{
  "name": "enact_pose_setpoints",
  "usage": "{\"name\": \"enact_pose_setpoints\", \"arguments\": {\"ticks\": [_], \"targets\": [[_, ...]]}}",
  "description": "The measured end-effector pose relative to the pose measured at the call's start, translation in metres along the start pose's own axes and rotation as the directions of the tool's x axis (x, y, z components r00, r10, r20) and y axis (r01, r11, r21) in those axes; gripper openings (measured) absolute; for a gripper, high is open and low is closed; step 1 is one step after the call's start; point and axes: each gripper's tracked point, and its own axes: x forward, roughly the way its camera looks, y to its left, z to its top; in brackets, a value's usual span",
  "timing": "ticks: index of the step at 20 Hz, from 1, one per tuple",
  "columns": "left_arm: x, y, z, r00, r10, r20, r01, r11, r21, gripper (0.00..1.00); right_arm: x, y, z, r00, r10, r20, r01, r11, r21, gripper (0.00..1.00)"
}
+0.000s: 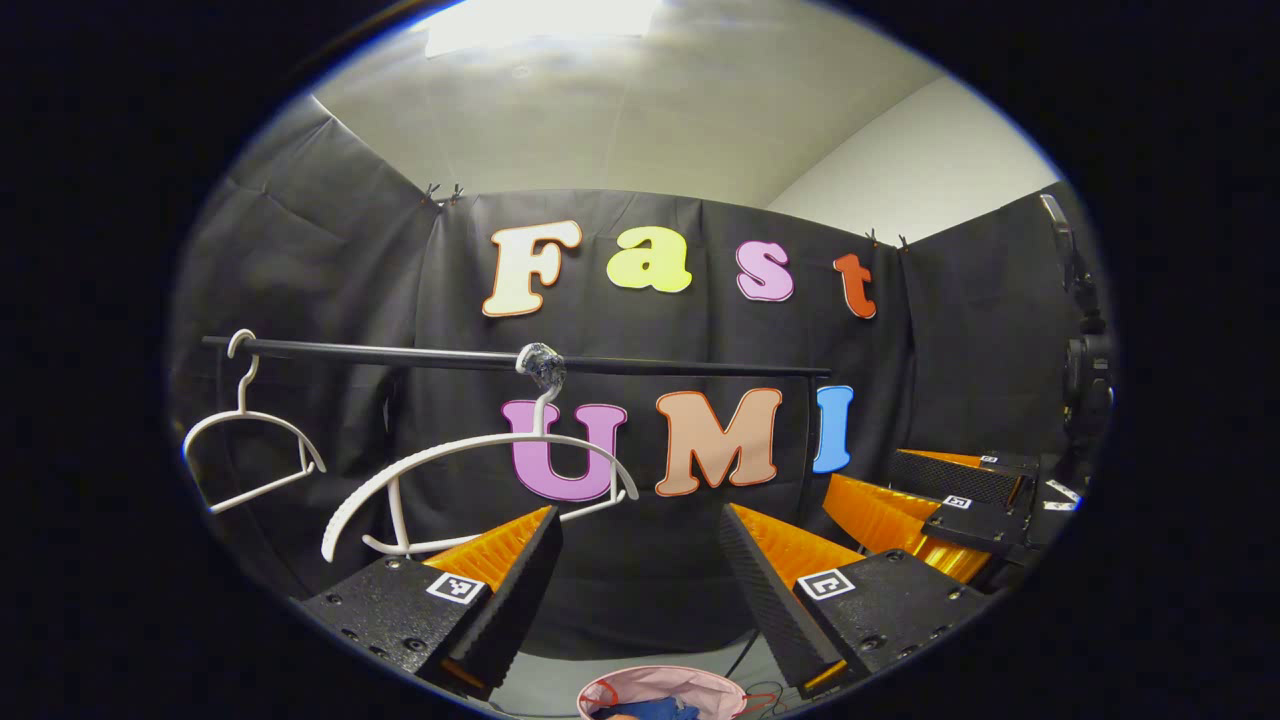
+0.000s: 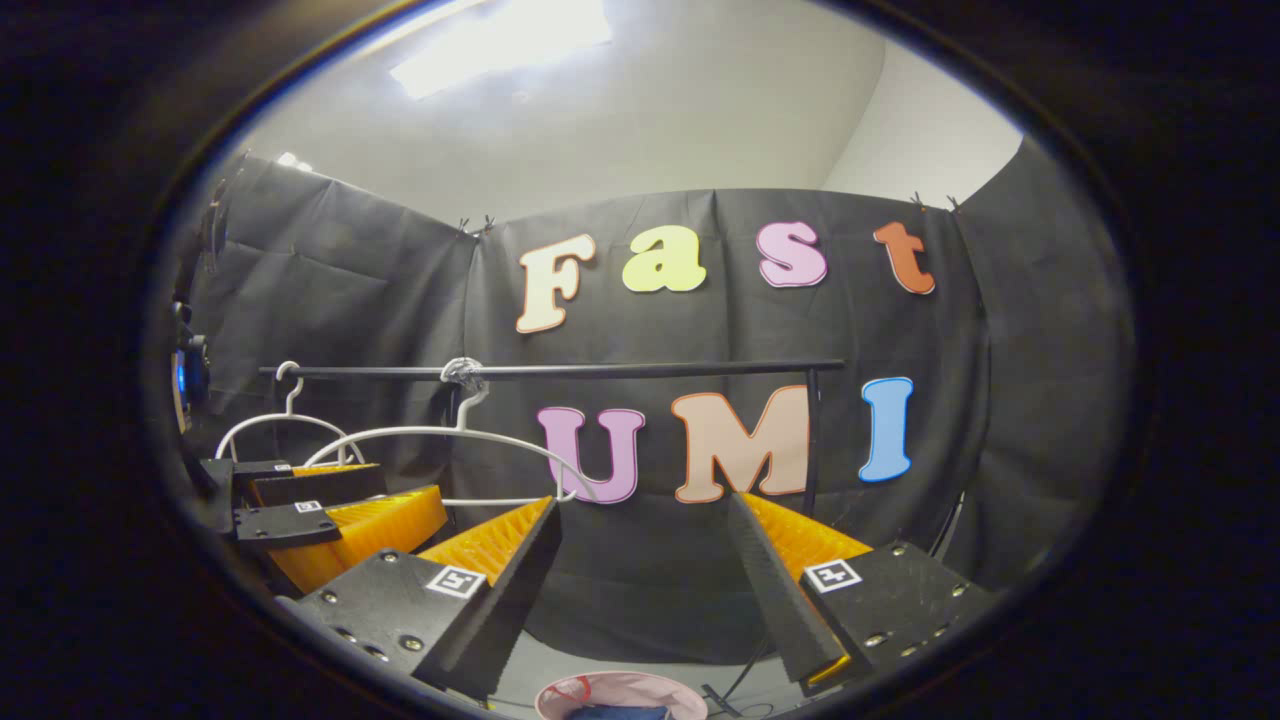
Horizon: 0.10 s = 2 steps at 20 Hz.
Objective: Grasp the clothes on the hanger with both hands and then place them into the laundry hamper below.
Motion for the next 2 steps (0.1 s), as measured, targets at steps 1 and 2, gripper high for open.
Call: {"name": "enact_pose_setpoints", "arguments": {"ticks": [1, 2], "targets": [[0.0000, -0.0008, -0.0008, 1.000, 0.000, -0.003, 0.000, 1.000, -0.001, 0.98, -0.0001, -0.0001, -0.0003, 1.000, 0.000, 0.000, 0.000, 1.000, -0.001, 1.00], [0.0001, -0.0014, -0.0016, 1.000, -0.001, -0.005, 0.001, 1.000, -0.001, 0.98, -0.0004, -0.0005, -0.0003, 1.000, 0.001, 0.000, -0.001, 1.000, -0.002, 1.00]]}}
